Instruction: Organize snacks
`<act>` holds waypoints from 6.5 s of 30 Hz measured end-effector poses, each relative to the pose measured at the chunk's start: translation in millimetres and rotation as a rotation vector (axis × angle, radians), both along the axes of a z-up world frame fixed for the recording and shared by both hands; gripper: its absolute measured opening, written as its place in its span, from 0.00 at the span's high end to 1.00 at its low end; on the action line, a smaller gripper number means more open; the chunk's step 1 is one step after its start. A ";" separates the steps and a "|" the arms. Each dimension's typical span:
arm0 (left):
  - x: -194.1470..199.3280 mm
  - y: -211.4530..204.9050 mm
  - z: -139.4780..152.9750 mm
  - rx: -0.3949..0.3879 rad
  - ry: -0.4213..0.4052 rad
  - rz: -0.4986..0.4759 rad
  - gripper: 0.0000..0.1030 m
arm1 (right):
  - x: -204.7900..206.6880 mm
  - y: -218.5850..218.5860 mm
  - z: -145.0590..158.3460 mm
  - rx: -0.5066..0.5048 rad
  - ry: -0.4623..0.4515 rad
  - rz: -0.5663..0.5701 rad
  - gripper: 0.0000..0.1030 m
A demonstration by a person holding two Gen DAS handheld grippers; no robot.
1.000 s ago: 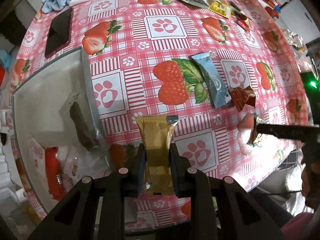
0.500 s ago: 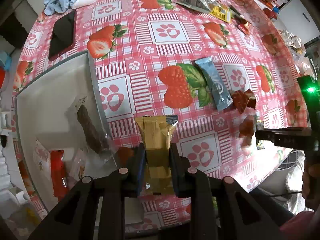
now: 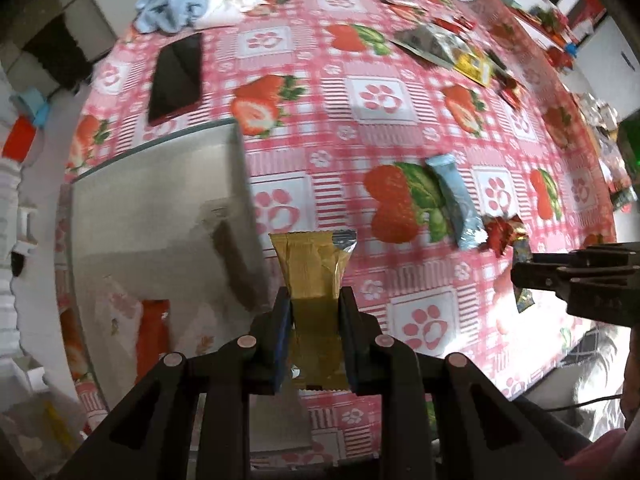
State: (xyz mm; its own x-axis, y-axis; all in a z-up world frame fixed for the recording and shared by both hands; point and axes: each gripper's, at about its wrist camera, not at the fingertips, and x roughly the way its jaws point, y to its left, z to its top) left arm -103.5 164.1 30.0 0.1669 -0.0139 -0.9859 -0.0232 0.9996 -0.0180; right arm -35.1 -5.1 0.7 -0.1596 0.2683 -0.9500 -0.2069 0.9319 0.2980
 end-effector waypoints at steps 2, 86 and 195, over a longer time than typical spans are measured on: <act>-2.7 8.0 1.9 0.010 -0.010 0.020 0.76 | 1.6 11.5 4.5 0.005 -0.008 0.022 0.73; -11.3 45.9 -19.5 0.023 0.091 0.088 0.24 | 51.6 -80.5 -69.1 -0.182 0.092 -0.364 0.00; 24.0 -124.9 -98.3 0.056 0.221 -0.132 0.72 | -16.5 -112.3 -89.7 -0.256 0.031 0.031 0.56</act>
